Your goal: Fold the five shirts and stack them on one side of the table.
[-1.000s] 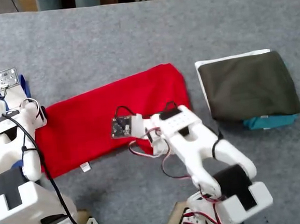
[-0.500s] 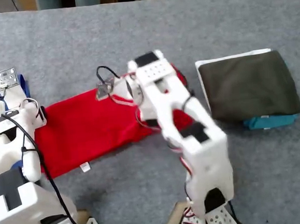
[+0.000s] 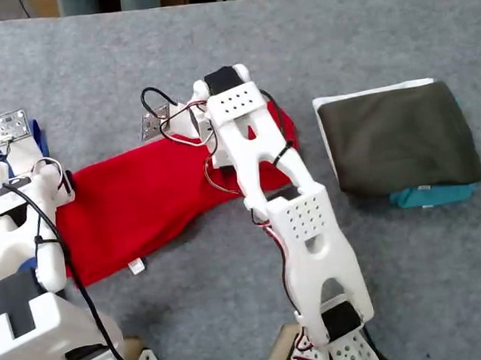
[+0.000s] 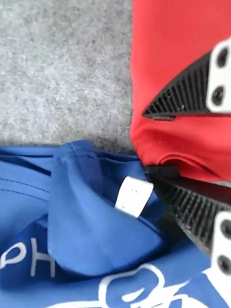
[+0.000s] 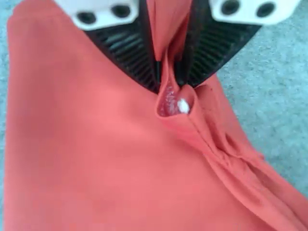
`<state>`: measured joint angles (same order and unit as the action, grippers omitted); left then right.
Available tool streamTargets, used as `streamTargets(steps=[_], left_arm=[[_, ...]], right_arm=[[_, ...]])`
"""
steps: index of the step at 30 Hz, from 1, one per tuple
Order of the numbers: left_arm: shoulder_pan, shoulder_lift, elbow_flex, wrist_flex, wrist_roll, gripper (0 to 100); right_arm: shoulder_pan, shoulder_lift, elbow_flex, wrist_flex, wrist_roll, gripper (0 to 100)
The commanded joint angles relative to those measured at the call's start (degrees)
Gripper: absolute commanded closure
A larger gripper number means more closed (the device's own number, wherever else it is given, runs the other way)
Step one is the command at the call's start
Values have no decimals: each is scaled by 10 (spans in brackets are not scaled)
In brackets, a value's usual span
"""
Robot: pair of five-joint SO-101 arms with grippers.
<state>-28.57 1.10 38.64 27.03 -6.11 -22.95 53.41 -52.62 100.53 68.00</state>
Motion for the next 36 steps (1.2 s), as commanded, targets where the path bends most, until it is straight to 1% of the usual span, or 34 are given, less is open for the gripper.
streamTargets(steps=[1, 5, 7, 9, 11, 13, 14, 15, 16, 18, 19, 20, 21, 23, 25, 28, 32, 34, 36], left_arm=[[-3, -4, -26, -9, 4, 823], [-3, -6, -22, -8, 4, 826], [-5, -6, -22, -8, 4, 852], [-2, -6, -22, -8, 3, 880], [-2, -6, -23, -8, 4, 895], [-2, -7, -23, -8, 4, 895], [-2, -7, -23, -8, 4, 895], [-2, -7, -24, -8, 4, 895], [-2, -7, -25, -8, 4, 895], [-2, -7, -25, -8, 4, 895], [-2, -7, -25, -8, 4, 894], [-2, -7, -25, -8, 4, 894], [-2, -7, -25, -7, 4, 894], [-2, -8, -22, -2, 4, 889], [-1, -10, -38, 43, 11, 840], [-2, -23, -72, 119, 55, 768], [-2, -70, -115, 257, 93, 761], [-2, -93, -125, 298, 125, 760], [-6, -118, -124, 326, 139, 736]], right_arm=[[7, -7, -29, 6, 7, 927], [9, -7, -42, -2, 6, 729], [14, -7, -67, -4, 2, 645], [18, -7, -105, -4, -30, 590], [26, -7, -149, 5, -72, 579], [35, -8, -175, 8, -95, 597], [40, -9, -180, 8, -104, 626], [42, -14, -179, 8, -110, 676], [42, -22, -175, 9, -116, 753], [41, -48, -152, 9, -139, 970], [40, -65, -137, 8, -155, 986], [40, -83, -115, 8, -171, 929], [41, -103, -91, 8, -184, 904], [42, -145, -38, 8, -204, 935], [40, -193, 23, 8, -217, 989], [39, -270, 125, 7, -236, 979], [39, -370, 262, 7, -238, 985], [39, -419, 325, 7, -238, 984], [39, -464, 378, 7, -238, 984]])
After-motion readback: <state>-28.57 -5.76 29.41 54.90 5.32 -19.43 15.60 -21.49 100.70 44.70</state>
